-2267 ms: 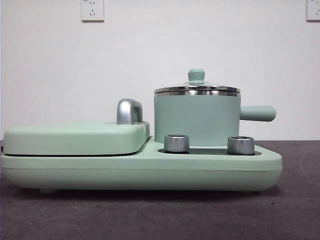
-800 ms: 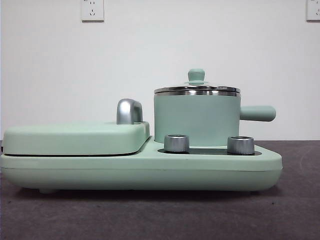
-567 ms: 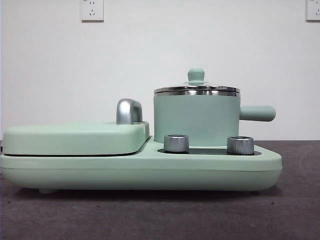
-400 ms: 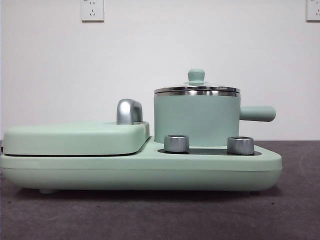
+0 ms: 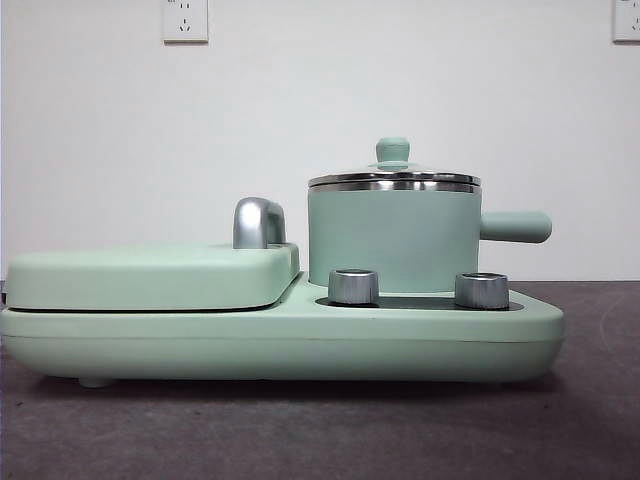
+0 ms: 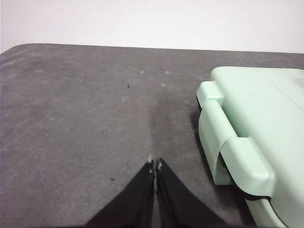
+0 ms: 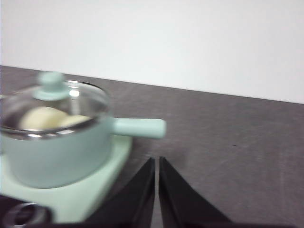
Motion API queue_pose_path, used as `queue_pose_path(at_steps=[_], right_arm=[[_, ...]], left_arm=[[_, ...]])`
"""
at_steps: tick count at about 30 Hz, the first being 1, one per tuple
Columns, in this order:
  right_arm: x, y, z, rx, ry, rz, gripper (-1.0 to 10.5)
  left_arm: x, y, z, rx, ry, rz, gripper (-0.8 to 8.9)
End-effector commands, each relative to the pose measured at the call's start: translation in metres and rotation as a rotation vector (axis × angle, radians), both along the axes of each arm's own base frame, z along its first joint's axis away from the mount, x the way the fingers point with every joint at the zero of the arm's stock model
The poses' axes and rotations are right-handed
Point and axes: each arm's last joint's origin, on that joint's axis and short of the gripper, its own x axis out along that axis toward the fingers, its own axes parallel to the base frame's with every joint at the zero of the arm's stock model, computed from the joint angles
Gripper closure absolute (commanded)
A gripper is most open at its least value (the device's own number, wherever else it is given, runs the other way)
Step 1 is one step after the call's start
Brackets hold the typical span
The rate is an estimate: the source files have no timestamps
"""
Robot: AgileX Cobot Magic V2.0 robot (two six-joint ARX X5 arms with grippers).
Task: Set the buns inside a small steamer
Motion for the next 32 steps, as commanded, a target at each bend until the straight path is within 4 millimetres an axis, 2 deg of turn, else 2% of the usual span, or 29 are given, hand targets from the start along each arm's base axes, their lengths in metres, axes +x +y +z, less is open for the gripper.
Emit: queue_pose_path(at_steps=[1, 6, 13, 32], right_arm=[[0.007, -0.003, -0.019, -0.016, -0.034, -0.067, 9.3], [0.011, -0.011, -0.047, -0.02, 0.025, -0.207, 9.3], [0.006, -0.014, -0.071, -0.008, 0.098, -0.246, 9.3], [0.007, -0.014, -0.07, 0.023, 0.092, -0.252, 9.3]], left_arm=[[0.001, 0.0, -0.007, -0.006, 0.023, 0.006, 8.04], [0.001, 0.0, -0.007, -0.006, 0.023, 0.006, 8.04], [0.001, 0.0, -0.007, -0.006, 0.024, 0.006, 8.04], [0.001, 0.0, -0.007, -0.006, 0.024, 0.006, 8.04]])
